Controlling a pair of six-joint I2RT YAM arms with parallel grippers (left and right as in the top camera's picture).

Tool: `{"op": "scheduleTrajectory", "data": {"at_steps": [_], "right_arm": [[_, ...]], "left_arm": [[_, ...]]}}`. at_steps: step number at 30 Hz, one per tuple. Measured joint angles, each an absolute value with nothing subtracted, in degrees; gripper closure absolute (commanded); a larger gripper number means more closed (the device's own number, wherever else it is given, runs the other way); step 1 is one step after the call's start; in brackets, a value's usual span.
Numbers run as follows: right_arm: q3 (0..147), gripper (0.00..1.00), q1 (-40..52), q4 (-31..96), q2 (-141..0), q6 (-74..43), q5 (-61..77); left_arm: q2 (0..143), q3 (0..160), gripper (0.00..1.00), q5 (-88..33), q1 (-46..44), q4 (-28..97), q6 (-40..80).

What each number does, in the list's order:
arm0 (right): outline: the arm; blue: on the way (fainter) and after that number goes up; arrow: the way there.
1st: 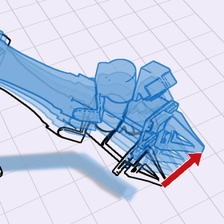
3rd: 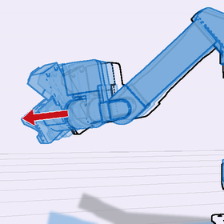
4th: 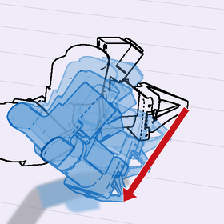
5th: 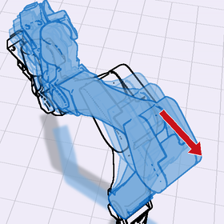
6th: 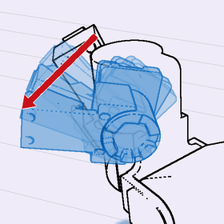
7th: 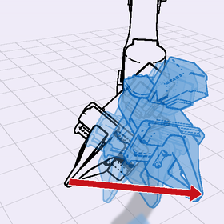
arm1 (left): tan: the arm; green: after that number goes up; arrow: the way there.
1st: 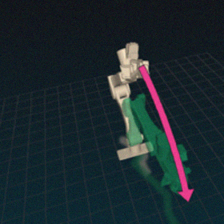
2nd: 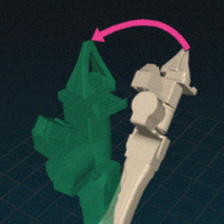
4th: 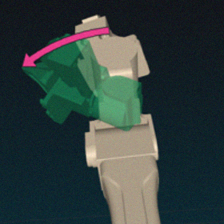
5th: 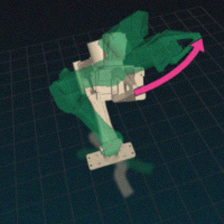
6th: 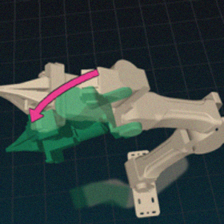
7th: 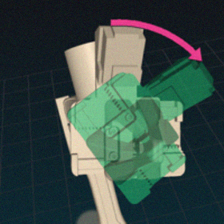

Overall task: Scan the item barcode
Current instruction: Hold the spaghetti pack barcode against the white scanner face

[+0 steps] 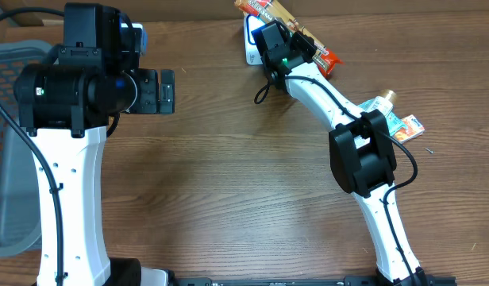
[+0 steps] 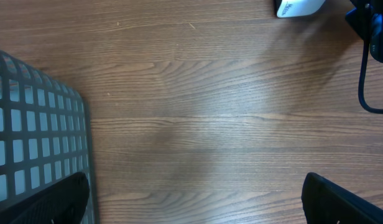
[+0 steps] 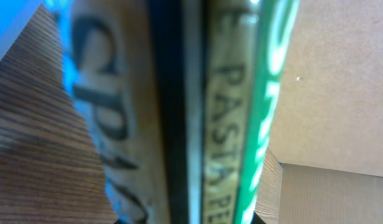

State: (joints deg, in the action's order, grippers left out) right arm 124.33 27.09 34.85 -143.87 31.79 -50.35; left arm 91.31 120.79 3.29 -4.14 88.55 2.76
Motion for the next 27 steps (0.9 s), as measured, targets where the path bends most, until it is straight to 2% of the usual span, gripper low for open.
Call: {"op": "scheduleTrajectory", "data": {"at_steps": [27], "right_arm": [[123.31,0.96,27.33,36.07,-143.87,32.71,-52.86]], "left_arm": [[91.31,120.79,0.0,3.27,-4.14,88.55,2.76]]}}
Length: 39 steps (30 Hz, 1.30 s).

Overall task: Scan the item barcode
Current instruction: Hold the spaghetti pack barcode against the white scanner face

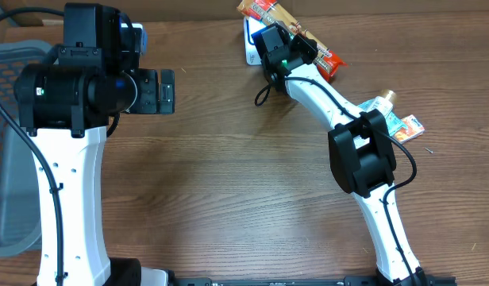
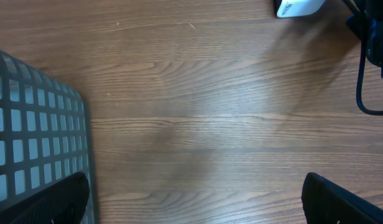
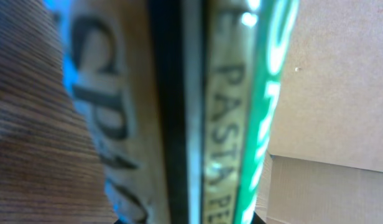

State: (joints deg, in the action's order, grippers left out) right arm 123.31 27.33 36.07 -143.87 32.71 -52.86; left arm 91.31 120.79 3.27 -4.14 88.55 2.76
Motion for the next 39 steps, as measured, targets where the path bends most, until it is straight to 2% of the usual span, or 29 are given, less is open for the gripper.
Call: {"op": "scheduleTrajectory", "data": {"at_steps": [10,18,39], "right_arm": [[123.31,0.96,28.23,35.9,-143.87,33.08,-54.76],[123.28,0.96,29.36,30.81,-143.87,35.42,-60.53],[123.28,0.96,29.06,31.46,-143.87,36.84,-58.59]], "left_arm": [[91.31,120.79,0.0,3.29,-4.14,88.55,2.76],[91.31,120.79,0.0,3.29,-4.14,88.55,2.76],[91.31,120.79,0.0,3.29,-4.14,88.55,2.74]]}}
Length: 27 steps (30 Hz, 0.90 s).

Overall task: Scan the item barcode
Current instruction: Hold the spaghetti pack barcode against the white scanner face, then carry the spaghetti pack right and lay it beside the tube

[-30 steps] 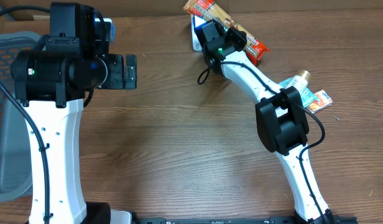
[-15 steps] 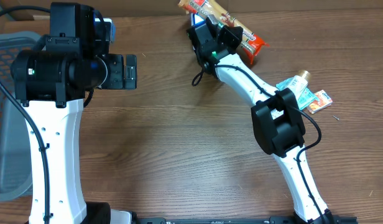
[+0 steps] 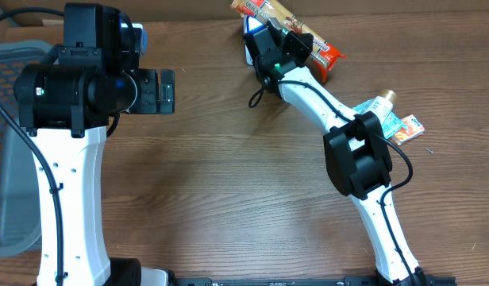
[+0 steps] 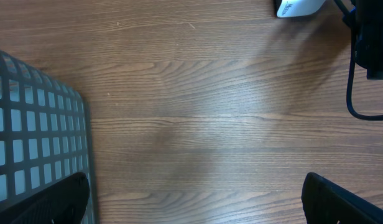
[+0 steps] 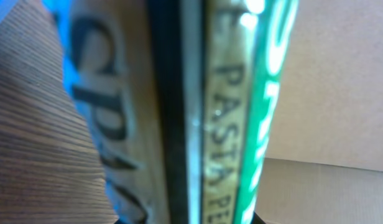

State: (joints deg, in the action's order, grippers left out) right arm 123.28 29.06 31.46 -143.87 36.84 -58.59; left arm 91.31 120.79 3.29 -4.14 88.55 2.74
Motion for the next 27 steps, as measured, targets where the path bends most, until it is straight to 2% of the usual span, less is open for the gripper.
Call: {"op": "scheduleTrajectory", "data": {"at_steps": [7,14,19,23,27], "right_arm": [[123.28,0.96,29.67,34.09,-143.87,37.01,-56.55],[122.56,0.96,30.79,45.74,-140.81,31.68,-48.1],[122.06,0.96,30.76,58.83,-128.73,22.06,-34.28],[122.02,0.96,29.56,67.05,-112.77,13.39,-19.49],[123.22,0.96,23.11,74.41,-97.08,6.83,-2.66]], "left_arm": [[91.31,120.79,0.0,3.29,-4.14,88.55,2.74],[91.31,120.79,0.0,3.27,-4.14,88.58,2.76],[91.31,120.79,0.0,3.29,-4.14,88.55,2.74],[91.31,120.79,0.0,3.29,-4.14,88.55,2.76],[91.31,120.79,0.0,3.27,-4.14,88.55,2.76]]}}
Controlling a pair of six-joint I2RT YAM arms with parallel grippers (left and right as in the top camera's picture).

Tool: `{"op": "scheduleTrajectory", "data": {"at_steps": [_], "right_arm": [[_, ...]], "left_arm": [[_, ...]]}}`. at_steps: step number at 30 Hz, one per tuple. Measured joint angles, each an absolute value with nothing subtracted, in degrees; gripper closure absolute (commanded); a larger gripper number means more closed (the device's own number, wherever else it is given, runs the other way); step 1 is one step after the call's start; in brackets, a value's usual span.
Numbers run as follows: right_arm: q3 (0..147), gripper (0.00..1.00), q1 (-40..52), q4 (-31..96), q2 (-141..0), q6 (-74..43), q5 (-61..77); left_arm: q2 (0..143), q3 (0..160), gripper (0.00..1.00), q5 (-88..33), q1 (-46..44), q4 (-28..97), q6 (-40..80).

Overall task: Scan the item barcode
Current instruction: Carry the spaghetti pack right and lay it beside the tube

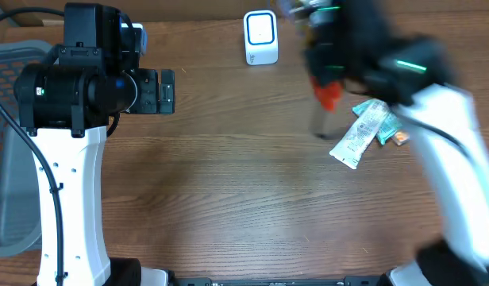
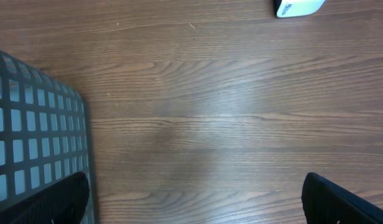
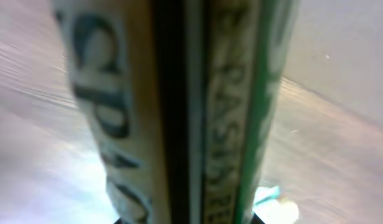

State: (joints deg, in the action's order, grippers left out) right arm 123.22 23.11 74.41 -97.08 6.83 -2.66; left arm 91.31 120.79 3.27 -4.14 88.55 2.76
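A white barcode scanner (image 1: 261, 36) stands at the far edge of the table, and its corner also shows in the left wrist view (image 2: 298, 7). My right gripper (image 1: 325, 70), blurred by motion, is to the right of the scanner and shut on a long spaghetti pasta packet (image 3: 179, 112), whose orange end (image 1: 328, 96) hangs below it. The packet fills the right wrist view, upright between the jaws. My left gripper (image 2: 193, 200) hangs open over bare wood at the left, holding nothing.
A white tube-like packet (image 1: 362, 132) and a small orange packet (image 1: 400, 137) lie on the table at the right, just under the right arm. A grey mesh basket (image 2: 36, 137) stands at the table's left edge.
The right arm has moved right and nearer with the pasta packet, from over the scanner to above the packets at the right. The scanner is now uncovered. The left arm is unchanged.
The right gripper held the pasta packet beside the scanner at the far edge in all three earlier moments, shifting it slightly left over the scanner. Now it holds the packet away to the right. The left arm stayed still and open.
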Motion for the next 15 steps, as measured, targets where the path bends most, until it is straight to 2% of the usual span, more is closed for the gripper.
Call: {"op": "scheduleTrajectory", "data": {"at_steps": [4,8,15], "right_arm": [[124.46,0.96,10.76,82.28,-88.66,2.2,11.09],[123.2,0.96,-2.79,90.56,-88.18,-0.47,21.1],[107.9,0.96,-14.24,84.9,-90.85,-1.89,29.36]], "left_arm": [[91.31,120.79,0.0,3.29,-4.14,88.55,2.74],[91.31,120.79,0.0,3.29,-4.14,88.55,2.76],[91.31,120.79,0.01,3.29,-4.14,88.55,2.76]]}}
